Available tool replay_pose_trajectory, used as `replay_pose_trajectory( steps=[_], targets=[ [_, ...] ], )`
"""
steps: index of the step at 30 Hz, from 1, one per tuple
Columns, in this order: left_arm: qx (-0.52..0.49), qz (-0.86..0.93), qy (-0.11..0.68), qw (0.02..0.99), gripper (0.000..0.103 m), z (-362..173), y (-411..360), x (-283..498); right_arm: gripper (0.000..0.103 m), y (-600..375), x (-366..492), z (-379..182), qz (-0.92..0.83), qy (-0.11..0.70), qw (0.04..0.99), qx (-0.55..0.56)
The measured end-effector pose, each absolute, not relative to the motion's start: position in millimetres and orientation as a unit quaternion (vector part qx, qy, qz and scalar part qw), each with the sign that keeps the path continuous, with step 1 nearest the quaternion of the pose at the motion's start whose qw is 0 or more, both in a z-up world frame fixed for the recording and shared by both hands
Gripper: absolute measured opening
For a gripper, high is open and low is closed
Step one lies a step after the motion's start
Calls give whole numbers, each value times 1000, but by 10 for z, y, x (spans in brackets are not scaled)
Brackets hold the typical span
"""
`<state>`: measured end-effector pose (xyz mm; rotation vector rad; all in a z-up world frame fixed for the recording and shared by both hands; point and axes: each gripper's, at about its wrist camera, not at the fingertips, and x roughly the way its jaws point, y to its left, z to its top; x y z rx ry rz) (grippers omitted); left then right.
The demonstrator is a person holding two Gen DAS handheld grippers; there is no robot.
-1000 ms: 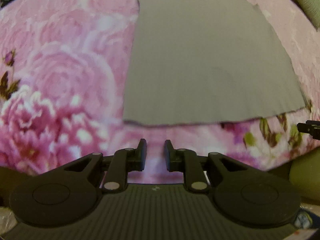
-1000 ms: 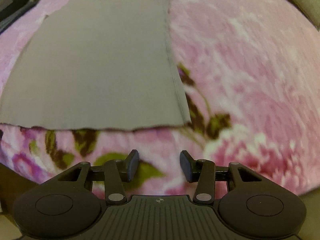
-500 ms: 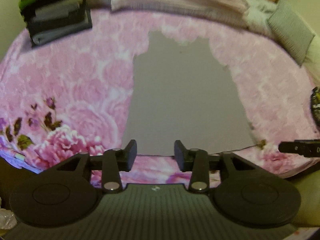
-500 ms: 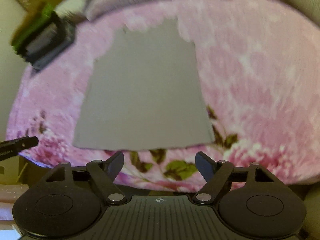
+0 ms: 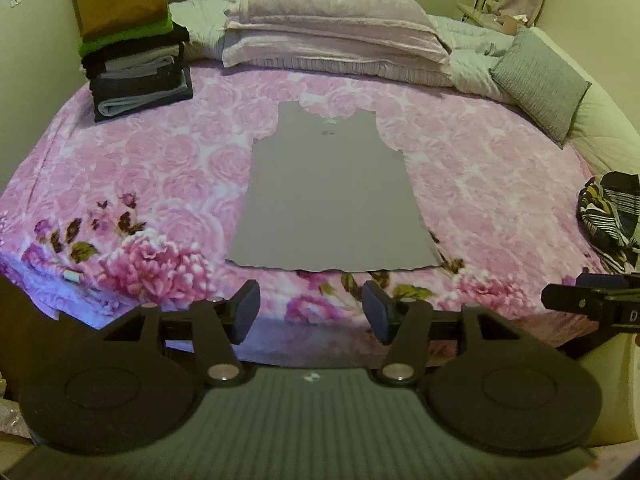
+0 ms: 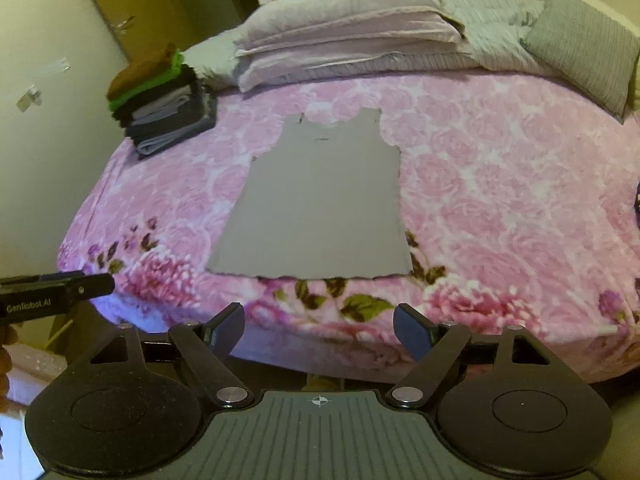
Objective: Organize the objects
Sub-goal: 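Open both grippers and withdraw from the flattened tank top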
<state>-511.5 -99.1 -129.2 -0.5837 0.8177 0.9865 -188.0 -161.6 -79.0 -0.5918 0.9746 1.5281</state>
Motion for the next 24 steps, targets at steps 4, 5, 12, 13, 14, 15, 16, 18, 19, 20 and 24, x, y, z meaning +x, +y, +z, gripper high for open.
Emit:
replay_pose_trajectory(
  steps=[4, 5, 12, 13, 14, 15, 16, 18, 19, 20, 24],
  targets=[
    [-257, 456, 374, 765, 58, -1156, -1244, -5142, 79, -1826, -1903, -679, 663, 395, 578, -264],
    [-257, 456, 375, 765, 58, -1139, -1289, -5147, 79, -1858, -1907, -670, 663, 395, 579, -265],
    [-258, 453, 390, 759, 59, -1139, -1469, -5168, 79, -2060, -1944, -646, 666, 391, 571, -279],
    [-258, 452, 393, 758, 59, -1143, -1484, -5157, 79, -2082, -1940, -649, 665, 392, 571, -280],
    [-257, 451, 396, 758, 59, -1145, -1502, -5154, 79, -2101, -1938, -653, 664, 393, 571, -280],
    [-255, 450, 397, 758, 59, -1142, -1514, -5142, 79, -2113, -1940, -659, 663, 394, 571, -281],
    [-253, 449, 399, 759, 59, -1140, -1525, -5132, 79, -2130, -1934, -660, 663, 394, 571, -282],
    [-250, 447, 400, 760, 59, -1130, -1543, -5115, 79, -2162, -1924, -658, 662, 395, 571, -281],
    [-249, 446, 401, 760, 59, -1124, -1546, -5110, 79, -2173, -1916, -655, 662, 395, 572, -280],
    [-248, 445, 401, 761, 60, -1122, -1555, -5103, 79, -2183, -1905, -654, 662, 395, 572, -280],
    [-247, 445, 401, 762, 63, -1122, -1593, -5062, 79, -2190, -1889, -645, 661, 395, 573, -281]
  ],
)
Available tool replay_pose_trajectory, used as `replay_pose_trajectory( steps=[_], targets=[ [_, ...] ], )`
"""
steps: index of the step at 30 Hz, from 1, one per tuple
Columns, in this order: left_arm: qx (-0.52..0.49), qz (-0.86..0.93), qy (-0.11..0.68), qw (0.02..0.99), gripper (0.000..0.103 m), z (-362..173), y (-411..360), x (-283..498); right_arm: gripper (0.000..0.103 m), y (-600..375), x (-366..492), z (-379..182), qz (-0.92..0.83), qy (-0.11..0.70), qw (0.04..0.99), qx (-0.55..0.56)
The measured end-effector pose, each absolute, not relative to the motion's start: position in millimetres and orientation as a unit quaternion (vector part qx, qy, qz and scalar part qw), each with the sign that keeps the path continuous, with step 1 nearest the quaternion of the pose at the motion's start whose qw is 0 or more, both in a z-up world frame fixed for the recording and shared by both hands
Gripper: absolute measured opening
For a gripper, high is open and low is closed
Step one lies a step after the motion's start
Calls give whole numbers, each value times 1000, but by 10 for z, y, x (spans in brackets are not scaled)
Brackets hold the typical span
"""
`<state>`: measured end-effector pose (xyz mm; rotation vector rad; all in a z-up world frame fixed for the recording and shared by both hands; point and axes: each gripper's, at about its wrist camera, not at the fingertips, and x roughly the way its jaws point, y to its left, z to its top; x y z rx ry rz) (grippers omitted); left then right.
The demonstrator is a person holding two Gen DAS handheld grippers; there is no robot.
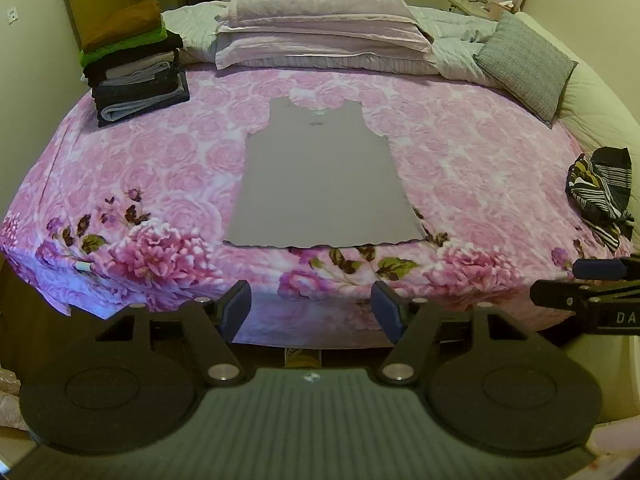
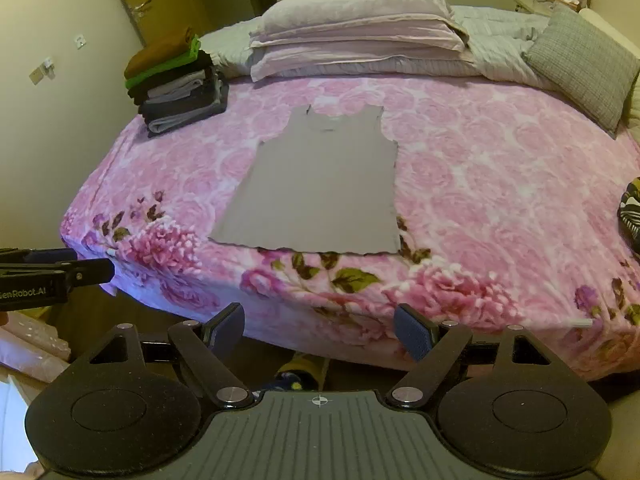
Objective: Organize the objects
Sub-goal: 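Open both grippers and withdraw from the flattened tank top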
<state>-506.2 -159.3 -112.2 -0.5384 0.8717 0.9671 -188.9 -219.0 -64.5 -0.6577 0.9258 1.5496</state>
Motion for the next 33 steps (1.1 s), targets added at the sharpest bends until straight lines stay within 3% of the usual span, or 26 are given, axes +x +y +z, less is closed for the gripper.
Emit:
replay_pose_trajectory(
  steps=[19, 33],
  targets=[
    [-244, 431, 410, 766, 64, -1159, -1395, -4858, 79, -2027, -1780, -635, 660, 394, 573, -283],
    [-261, 417, 422, 762, 66, -1388, -443, -4662, 79, -1182, -1756, -797, 650, 408, 570, -292]
  ],
)
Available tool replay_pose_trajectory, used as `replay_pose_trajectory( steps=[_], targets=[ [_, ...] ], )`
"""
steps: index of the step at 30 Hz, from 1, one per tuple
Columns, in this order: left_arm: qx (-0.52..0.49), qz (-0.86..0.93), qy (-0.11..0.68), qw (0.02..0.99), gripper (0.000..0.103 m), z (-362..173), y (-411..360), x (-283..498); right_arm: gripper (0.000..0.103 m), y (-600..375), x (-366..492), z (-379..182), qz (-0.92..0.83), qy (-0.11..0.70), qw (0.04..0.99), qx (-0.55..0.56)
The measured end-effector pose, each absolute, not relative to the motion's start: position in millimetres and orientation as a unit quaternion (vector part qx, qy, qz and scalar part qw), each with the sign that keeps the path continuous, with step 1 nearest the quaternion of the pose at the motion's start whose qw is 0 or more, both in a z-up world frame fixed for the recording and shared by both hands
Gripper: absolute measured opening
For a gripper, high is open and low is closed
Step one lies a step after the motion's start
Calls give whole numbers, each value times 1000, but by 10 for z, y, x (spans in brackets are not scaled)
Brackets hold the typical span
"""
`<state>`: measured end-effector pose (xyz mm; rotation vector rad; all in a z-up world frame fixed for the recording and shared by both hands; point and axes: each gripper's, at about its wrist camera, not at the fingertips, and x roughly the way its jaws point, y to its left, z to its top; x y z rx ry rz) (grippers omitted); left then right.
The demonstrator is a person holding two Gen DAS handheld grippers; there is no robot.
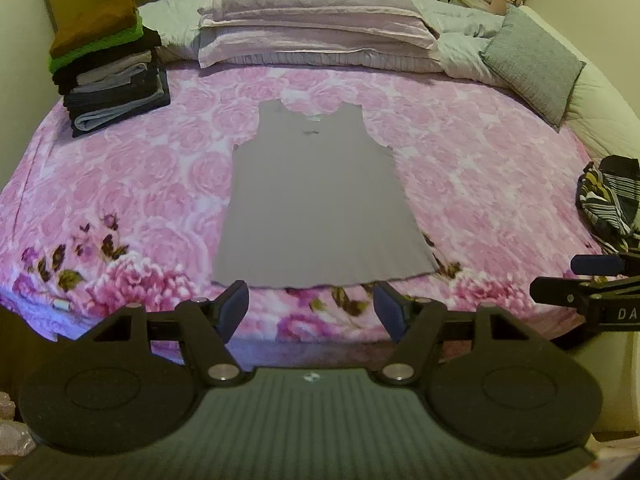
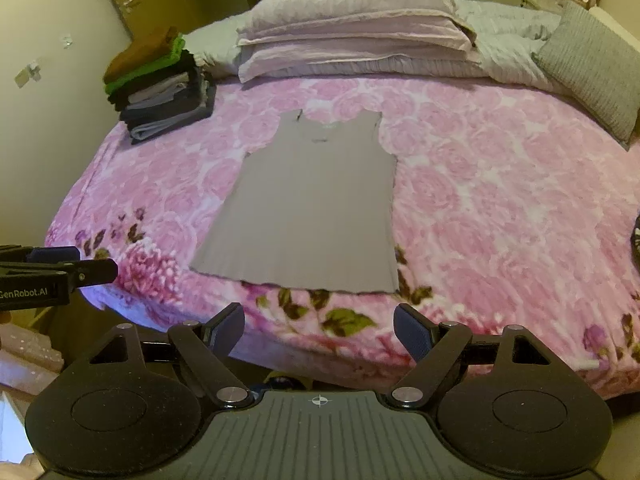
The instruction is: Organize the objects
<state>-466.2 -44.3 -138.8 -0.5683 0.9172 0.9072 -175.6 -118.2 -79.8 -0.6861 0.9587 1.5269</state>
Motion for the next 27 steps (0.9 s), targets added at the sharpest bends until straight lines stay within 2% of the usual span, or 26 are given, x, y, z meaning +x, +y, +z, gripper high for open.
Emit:
replay_pose_trajectory(
  steps=[16, 27],
  targets=[
    [-262, 354, 467, 766, 66, -1749, 1876, -4133, 79, 748, -1797, -1124, 574, 478, 602, -282],
    [-298, 318, 507, 743, 66, -2549, 2970, -4080, 79, 1545, -1761, -1772, 536, 517, 594, -302]
  ],
)
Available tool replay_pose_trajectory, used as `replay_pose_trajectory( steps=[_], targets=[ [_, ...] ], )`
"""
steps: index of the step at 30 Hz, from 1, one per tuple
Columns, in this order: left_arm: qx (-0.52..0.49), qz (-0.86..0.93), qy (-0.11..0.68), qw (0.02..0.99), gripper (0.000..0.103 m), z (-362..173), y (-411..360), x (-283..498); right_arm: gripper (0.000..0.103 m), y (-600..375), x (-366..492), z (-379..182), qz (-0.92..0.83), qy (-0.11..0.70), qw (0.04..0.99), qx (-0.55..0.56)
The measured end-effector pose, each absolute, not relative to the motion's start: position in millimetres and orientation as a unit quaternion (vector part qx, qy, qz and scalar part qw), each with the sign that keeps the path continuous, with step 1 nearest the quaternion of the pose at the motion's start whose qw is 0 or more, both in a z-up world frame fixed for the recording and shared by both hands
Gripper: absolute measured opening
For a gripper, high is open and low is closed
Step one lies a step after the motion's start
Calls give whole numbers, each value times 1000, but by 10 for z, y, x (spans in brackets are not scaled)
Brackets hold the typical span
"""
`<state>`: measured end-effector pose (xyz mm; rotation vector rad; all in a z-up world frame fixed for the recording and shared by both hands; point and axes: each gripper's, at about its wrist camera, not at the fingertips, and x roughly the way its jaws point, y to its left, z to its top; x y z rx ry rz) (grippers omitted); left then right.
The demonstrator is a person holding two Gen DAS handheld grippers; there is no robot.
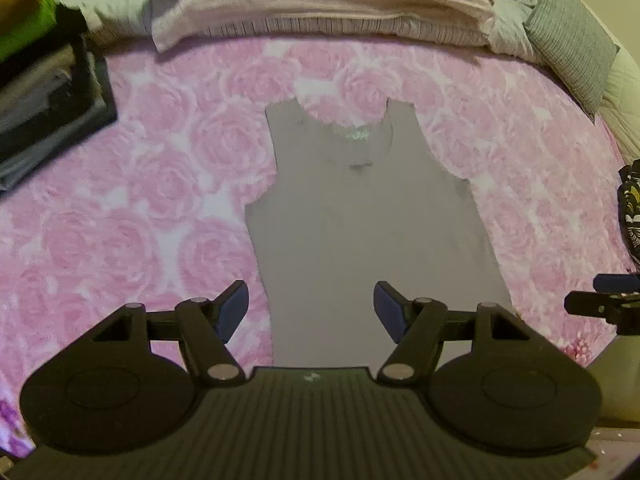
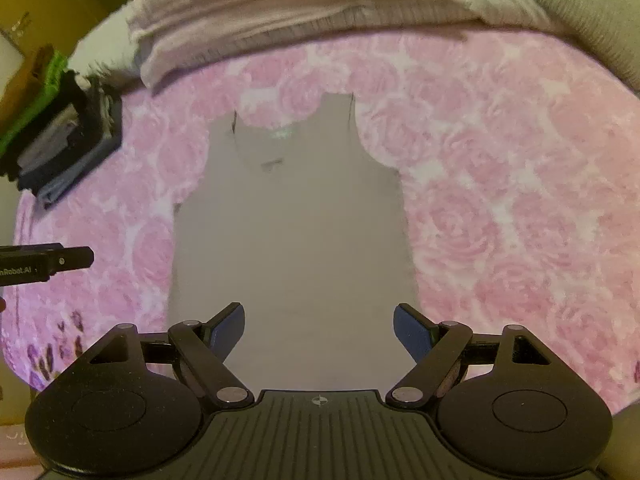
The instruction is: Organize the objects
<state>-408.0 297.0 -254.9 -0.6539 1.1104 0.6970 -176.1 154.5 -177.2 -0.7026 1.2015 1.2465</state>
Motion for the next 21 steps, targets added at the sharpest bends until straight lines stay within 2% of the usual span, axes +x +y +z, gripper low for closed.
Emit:
replay_pose_trajectory(
  steps=[7, 10, 12, 14, 17, 21],
  targets=[
    [-300, 316, 511, 741, 65, -3223, 3340, -4045, 79, 2041, -1671, -2432, 560, 508, 555, -348],
    [-289, 313, 504, 751, 60, -3530, 3566, -3974, 78, 2279, -1623, -2716, 576, 480, 547, -373],
    [-269, 308, 497, 766, 51, -3745, 3740, -3882, 78, 2432, -1575, -2886, 599, 452, 543, -376],
    [-242, 299, 487, 784, 49, -3958, 3937, -3751, 76, 2611, -1513, -3075, 617, 421, 544, -383],
    [-209, 287, 472, 807, 47, -4204, 4283, -3531, 63, 2921, -1377, -3351, 643, 379, 539, -390],
    [-166, 263, 452, 836, 44, -4378, 4766, -3210, 57, 3440, -1108, -3569, 668, 349, 545, -367]
  ],
)
